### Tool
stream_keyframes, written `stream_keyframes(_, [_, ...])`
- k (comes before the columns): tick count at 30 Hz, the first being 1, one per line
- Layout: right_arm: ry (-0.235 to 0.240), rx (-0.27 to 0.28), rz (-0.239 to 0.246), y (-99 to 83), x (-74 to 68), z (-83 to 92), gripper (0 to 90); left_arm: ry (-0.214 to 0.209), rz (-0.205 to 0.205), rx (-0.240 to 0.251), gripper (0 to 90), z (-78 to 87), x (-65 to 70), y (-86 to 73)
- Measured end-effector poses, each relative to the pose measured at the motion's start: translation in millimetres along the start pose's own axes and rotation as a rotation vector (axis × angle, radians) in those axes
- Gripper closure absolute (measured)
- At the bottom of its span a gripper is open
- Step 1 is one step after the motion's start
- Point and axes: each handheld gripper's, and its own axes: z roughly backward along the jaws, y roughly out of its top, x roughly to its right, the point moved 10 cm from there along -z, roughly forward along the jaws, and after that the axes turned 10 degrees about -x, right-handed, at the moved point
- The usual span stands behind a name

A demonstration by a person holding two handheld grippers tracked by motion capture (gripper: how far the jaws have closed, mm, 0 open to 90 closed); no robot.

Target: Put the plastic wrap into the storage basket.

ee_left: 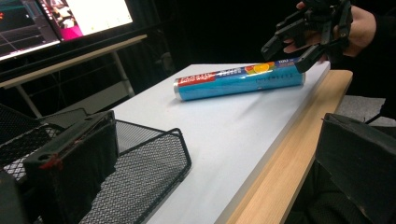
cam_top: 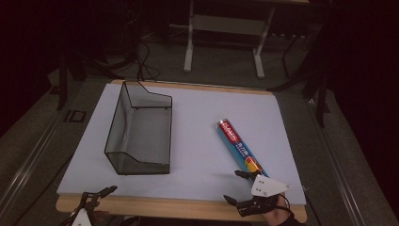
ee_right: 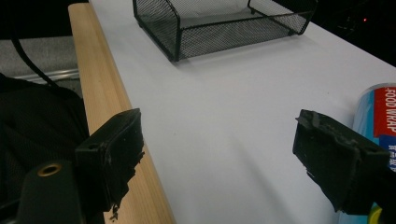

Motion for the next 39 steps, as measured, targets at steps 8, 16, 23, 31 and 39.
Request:
stream_keyframes(8, [0.021,-0.022,-0.027,6.6,-5.9,4.6,13.8,-0.003,-0.008,0.0,0.1,0.3,1.4,0.7])
stream_keyframes(16, [0.005,-0.023,0.021,17.5,-9.2,7.3,13.1,-0.007,-0.007,0.003,0.1,0.2,1.6,1.3])
stream_keyframes(23, [-0.008,-0.012,0.047,31.6,-8.1,12.6,12.8,-0.012,-0.006,0.005,0.1,0.7,2.1,1.7])
stream_keyframes(31, [-0.013,-0.001,0.015,44.8,2.2,17.8,9.6,-0.015,-0.002,0.01,0.1,1.5,2.2,2.3])
stream_keyframes(39, [-0.024,0.006,-0.018,54.1,21.4,20.2,8.4,-0.015,-0.003,0.011,0.1,1.6,2.3,2.7])
